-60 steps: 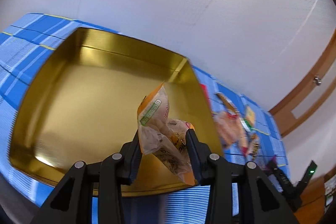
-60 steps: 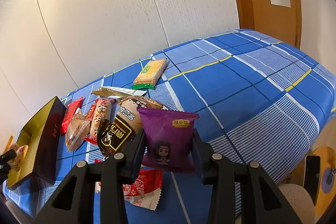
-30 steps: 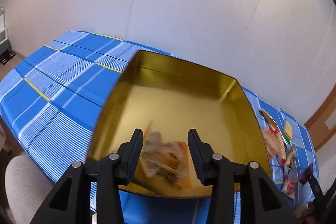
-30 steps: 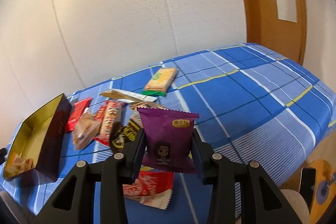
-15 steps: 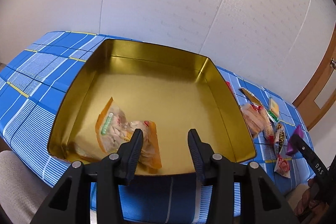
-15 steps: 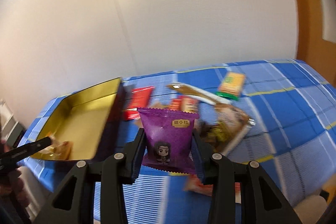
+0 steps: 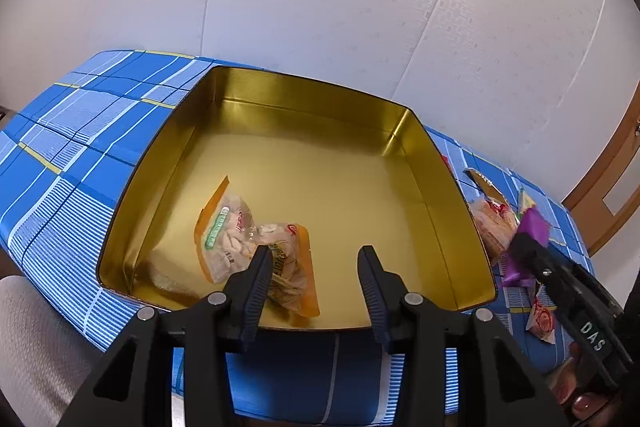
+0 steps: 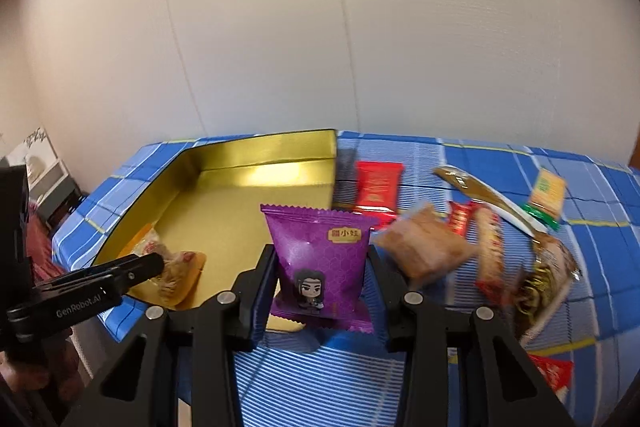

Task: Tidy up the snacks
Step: 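Lower the purple pouch into the gold tray and open the right gripper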

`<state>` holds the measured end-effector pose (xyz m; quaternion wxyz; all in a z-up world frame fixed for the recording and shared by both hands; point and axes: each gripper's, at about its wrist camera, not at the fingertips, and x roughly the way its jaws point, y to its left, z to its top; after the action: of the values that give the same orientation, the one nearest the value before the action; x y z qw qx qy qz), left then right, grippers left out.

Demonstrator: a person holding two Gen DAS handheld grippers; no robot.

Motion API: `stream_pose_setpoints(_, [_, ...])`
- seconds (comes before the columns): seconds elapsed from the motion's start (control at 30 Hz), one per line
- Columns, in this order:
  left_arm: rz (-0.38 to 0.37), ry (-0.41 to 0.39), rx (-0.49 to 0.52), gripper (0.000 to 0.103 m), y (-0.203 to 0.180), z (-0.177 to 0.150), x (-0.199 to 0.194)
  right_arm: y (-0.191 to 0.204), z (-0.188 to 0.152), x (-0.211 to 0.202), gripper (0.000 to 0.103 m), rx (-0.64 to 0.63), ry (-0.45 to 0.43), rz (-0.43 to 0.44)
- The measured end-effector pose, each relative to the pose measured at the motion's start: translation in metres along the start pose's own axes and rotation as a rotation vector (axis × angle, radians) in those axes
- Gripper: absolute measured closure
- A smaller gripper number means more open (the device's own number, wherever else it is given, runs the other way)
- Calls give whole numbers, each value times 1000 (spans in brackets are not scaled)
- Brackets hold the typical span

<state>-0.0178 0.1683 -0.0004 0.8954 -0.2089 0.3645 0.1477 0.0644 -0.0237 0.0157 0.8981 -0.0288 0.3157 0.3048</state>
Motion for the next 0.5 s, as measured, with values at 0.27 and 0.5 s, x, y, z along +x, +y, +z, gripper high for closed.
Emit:
stream_pose_setpoints(0.27, [12,-14,-30,58,5,1,-2,14,2,28,60,-48,42,9])
stream_pose_setpoints(0.5, [15,-19,-37,58,5,0,-3,19,-3,39,60,-77,62,-5])
